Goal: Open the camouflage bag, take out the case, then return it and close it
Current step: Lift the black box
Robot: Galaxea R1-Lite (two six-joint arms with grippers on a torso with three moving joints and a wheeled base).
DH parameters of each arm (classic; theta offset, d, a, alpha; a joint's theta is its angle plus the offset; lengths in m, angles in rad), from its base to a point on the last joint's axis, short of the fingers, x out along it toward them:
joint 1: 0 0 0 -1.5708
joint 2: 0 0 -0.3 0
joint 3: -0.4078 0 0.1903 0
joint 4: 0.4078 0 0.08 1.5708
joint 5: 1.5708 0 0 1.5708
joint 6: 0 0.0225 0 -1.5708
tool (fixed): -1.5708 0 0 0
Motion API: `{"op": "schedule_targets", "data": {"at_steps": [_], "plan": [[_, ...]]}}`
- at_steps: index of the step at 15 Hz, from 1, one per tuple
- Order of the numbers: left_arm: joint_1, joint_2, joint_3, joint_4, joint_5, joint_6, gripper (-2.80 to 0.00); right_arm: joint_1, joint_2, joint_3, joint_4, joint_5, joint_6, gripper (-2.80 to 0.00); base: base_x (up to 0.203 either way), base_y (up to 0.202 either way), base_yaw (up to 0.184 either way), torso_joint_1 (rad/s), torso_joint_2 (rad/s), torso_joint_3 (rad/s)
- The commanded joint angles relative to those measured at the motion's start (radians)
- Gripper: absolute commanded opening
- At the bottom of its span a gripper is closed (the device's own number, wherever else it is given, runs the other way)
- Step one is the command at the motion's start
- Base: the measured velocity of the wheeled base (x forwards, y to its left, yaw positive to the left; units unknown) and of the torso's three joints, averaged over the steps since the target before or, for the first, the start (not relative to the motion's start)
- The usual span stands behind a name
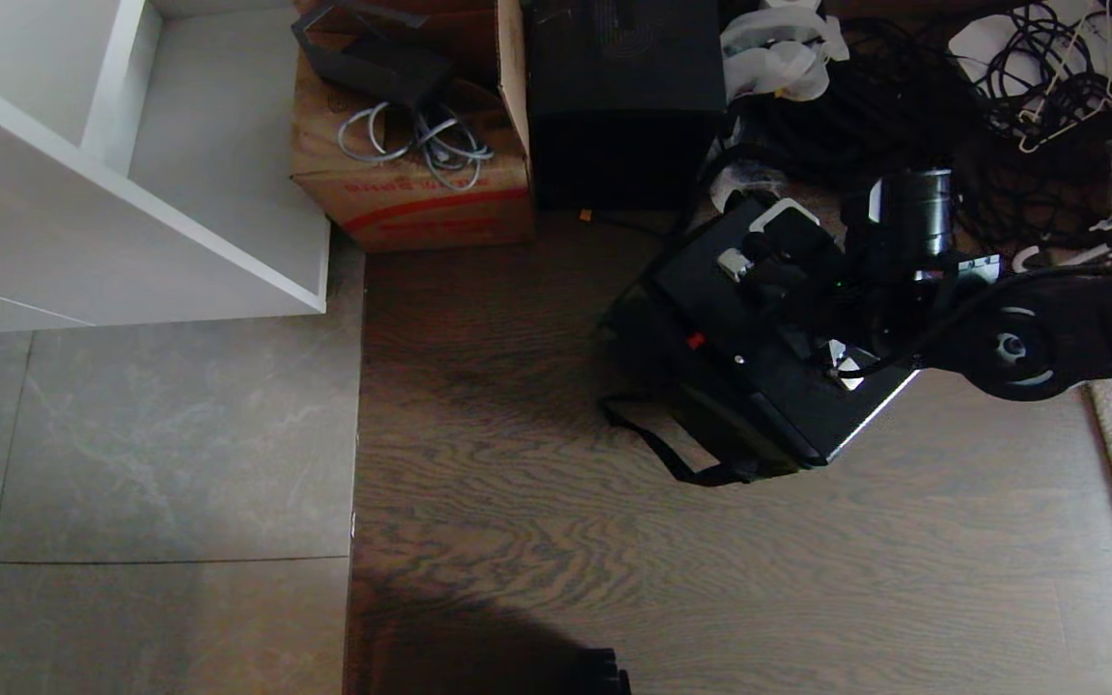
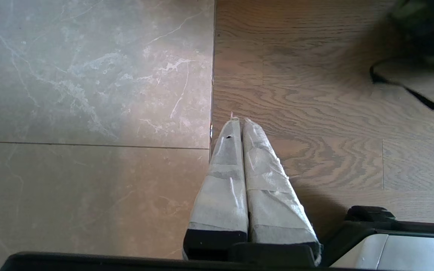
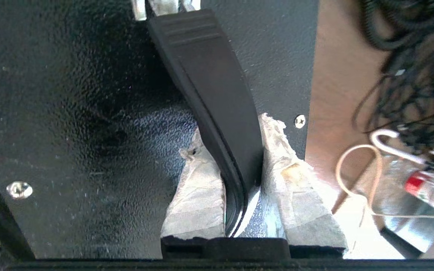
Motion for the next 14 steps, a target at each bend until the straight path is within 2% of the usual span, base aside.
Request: {"op": "schedule_targets", "data": {"at_steps": [1, 3, 6, 14], "plan": [[0.0, 0.0, 0.009, -0.001, 0.0, -0.001, -2.8, 0.001, 0.017, -0.004, -0.01, -0.005, 0.007, -2.8, 0.0, 0.0, 0.0, 0.0, 0.0, 0.0], [0.0, 0.0, 0.009, -0.001, 0.0, -0.001, -2.8, 0.002, 0.019, -0.005, -0.009, 0.008, 0.044, -2.8, 0.0, 0.0, 0.0, 0.0, 0.0, 0.0], [0.0, 0.0, 0.009, -0.001, 0.0, -0.001, -2.8, 0.023, 0.013, 0.005, 0.024, 0.106, 0.076, -2.8, 0.0, 0.0, 0.0, 0.0, 0.0, 0.0], [0.0, 0.0, 0.009, -0.001, 0.0, -0.002, -2.8, 0.158, 0.048, -0.006, 0.04, 0.113, 0.131, -2.8, 0.0, 0.0, 0.0, 0.0, 0.0, 0.0]]}}
